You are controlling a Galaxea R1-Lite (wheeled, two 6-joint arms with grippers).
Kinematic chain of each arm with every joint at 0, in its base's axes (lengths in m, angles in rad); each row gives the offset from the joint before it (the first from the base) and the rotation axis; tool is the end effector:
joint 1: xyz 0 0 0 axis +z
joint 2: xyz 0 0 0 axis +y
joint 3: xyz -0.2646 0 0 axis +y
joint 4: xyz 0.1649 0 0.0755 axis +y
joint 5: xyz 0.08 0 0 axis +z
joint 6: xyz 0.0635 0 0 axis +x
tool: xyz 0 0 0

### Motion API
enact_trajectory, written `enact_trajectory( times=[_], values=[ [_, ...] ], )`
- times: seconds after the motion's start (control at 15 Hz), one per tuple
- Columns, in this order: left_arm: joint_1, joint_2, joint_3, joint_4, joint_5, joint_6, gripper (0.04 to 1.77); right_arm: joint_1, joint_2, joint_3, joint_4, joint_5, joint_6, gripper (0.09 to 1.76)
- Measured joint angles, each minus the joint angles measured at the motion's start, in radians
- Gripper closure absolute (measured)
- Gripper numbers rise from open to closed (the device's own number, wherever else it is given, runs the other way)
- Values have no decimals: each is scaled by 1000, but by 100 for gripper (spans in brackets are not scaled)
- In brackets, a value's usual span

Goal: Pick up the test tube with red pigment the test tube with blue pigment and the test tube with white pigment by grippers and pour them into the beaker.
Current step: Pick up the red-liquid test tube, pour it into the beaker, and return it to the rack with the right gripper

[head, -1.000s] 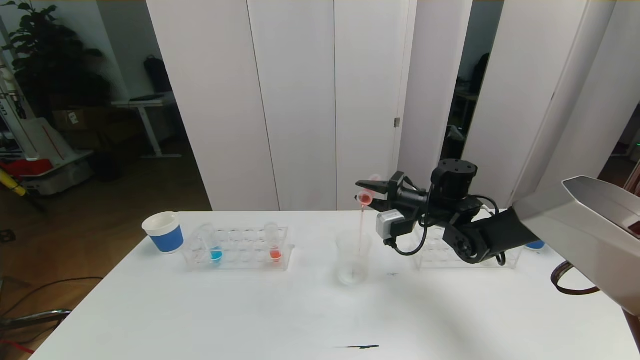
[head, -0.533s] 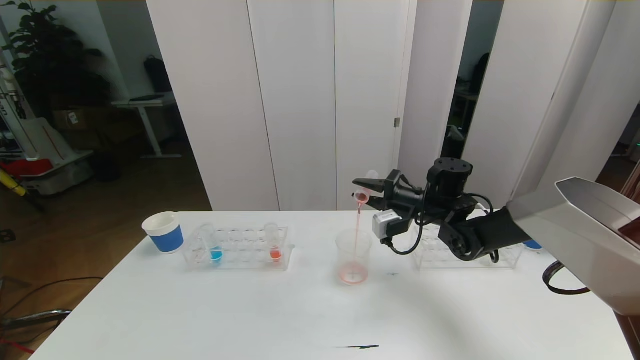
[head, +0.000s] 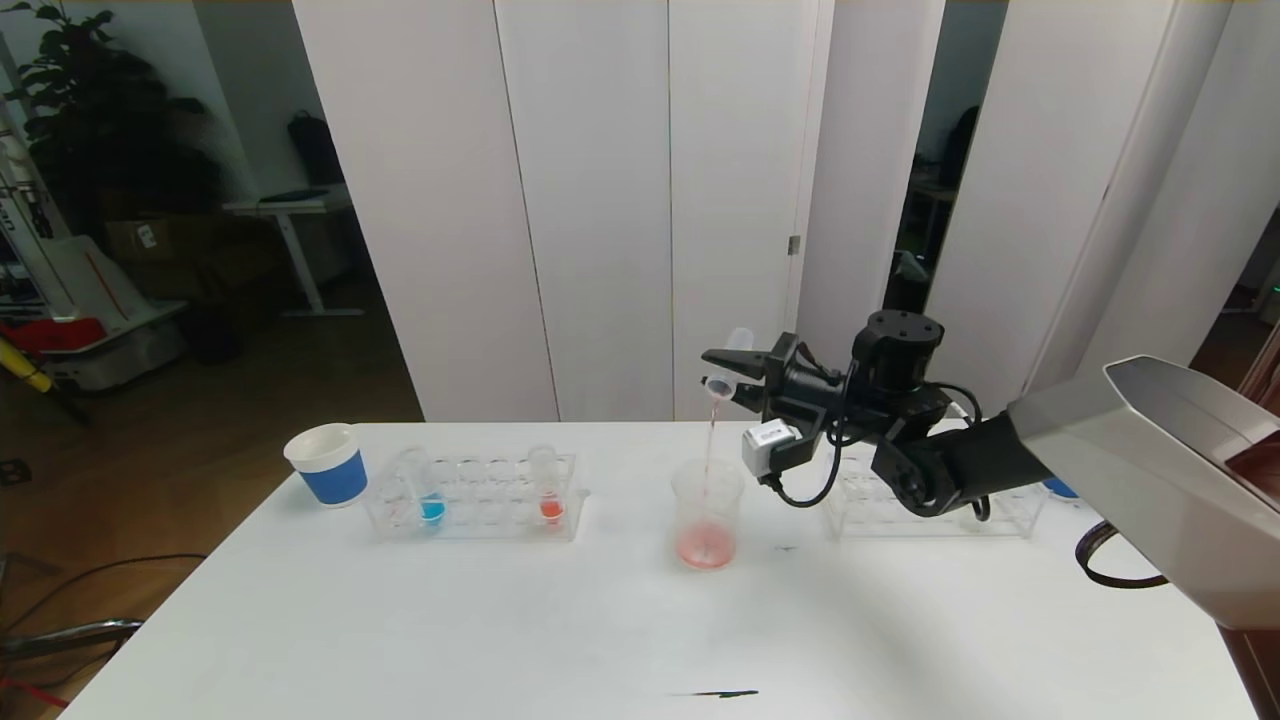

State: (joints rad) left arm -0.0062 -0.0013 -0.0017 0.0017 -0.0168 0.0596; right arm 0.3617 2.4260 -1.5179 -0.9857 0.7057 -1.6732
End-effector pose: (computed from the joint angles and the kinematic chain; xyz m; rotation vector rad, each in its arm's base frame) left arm 0.0436 -0.0013 0.0758 0.0596 -0.0020 -0.0230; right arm 0.4424 0.2114 0.1000 -1.5086 -0.9453 0.7324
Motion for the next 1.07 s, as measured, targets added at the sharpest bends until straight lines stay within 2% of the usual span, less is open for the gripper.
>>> enact_trajectory(
  times=[0.27, 0.67, 0.87, 1.07],
  values=[
    [0, 0, 0, 0, 0, 0, 6, 3, 9, -24, -7, 69, -22, 127],
    [0, 0, 0, 0, 0, 0, 6, 9, 30, -67, -7, 84, -38, 127],
    [0, 0, 0, 0, 0, 0, 6, 10, 35, -68, -4, 62, -19, 127],
    [0, 0, 0, 0, 0, 0, 6, 13, 35, -66, -15, -13, 73, 127]
  ],
)
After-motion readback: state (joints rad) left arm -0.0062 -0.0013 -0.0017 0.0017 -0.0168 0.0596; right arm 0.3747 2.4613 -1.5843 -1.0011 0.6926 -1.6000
